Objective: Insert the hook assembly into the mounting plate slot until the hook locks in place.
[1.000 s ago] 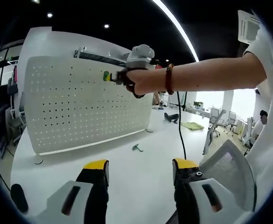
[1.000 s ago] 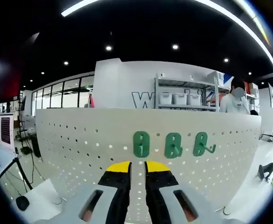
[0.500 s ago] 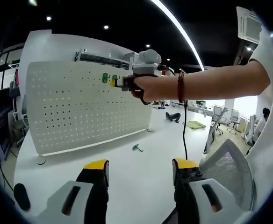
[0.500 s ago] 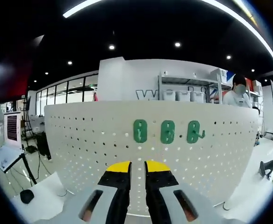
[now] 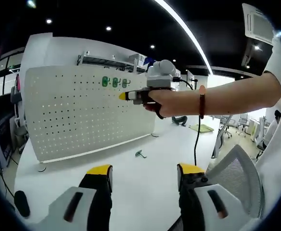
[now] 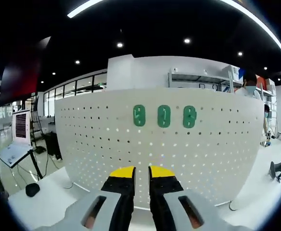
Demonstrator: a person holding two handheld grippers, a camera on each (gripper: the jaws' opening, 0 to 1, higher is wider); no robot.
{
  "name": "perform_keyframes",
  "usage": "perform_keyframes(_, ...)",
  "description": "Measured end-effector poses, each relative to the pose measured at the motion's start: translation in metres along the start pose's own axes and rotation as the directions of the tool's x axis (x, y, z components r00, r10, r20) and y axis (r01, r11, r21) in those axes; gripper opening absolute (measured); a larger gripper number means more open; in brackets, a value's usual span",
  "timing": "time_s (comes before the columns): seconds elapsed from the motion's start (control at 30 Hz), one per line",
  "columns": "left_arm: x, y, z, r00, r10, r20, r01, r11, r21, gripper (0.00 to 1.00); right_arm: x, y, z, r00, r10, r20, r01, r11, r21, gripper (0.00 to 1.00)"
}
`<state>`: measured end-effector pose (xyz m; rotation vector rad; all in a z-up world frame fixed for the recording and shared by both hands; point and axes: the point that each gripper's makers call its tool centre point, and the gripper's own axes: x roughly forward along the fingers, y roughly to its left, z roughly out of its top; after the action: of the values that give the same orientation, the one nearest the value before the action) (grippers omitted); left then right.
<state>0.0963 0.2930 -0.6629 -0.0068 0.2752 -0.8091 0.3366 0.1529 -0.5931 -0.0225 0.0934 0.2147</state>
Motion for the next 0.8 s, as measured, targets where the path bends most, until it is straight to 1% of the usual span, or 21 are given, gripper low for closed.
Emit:
perform_keyframes(0.13,0.004,-0.006,0.001,1.0,-0.001,-0.004,0.001,1.0,0.014,0.56,-0.007,-0.002,-0.007,0.999,0.043,-0.009,-0.043,0.999,-0.002,0.09)
perform_keyframes(0.17,0.004,-0.008,0.002,1.0,0.0,-0.002,0.0,1.0,0.012,0.56,-0.008,-0.004,-0.009,0.999,0.044,-0.013,-0.044,0.999,-0.004,0.09)
perform_keyframes(0.2,0.005,-0.01,0.003,1.0,0.0,0.001,0.0,1.0,0.012,0.56,-0.009,-0.005,-0.014,0.998,0.056,-0.029,-0.056,0.998,0.0,0.09)
perform_keyframes(0.27,0.006,-0.013,0.003,1.0,-0.003,-0.001,0.003,1.0,0.016,0.56,-0.01,-0.009,-0.02,0.997,0.067,-0.04,-0.067,0.998,0.006,0.09)
perform_keyframes(0.3,0.006,-0.016,0.002,1.0,-0.008,-0.016,0.009,0.999,0.033,0.56,-0.011,-0.009,-0.022,0.996,0.077,-0.048,-0.077,0.997,0.005,0.09)
perform_keyframes(0.33,0.007,-0.018,0.002,1.0,-0.007,-0.016,0.008,0.999,0.042,0.56,-0.012,-0.01,-0.024,0.995,0.085,-0.056,-0.085,0.996,0.008,0.09)
perform_keyframes(0.4,0.007,-0.019,0.002,1.0,-0.01,-0.016,0.011,0.999,0.033,0.56,-0.015,-0.013,-0.028,0.995,0.088,-0.057,-0.087,0.996,0.008,0.09)
perform_keyframes(0.5,0.008,-0.02,0.0,1.0,-0.009,-0.018,0.01,1.0,0.028,0.56,-0.017,-0.016,-0.034,0.992,0.097,-0.077,-0.096,0.995,0.007,0.09)
perform_keyframes(0.8,0.011,-0.024,-0.001,0.999,-0.023,-0.031,0.024,0.999,0.039,0.56,-0.027,-0.026,-0.053,0.987,0.114,-0.117,-0.114,0.993,0.003,0.09)
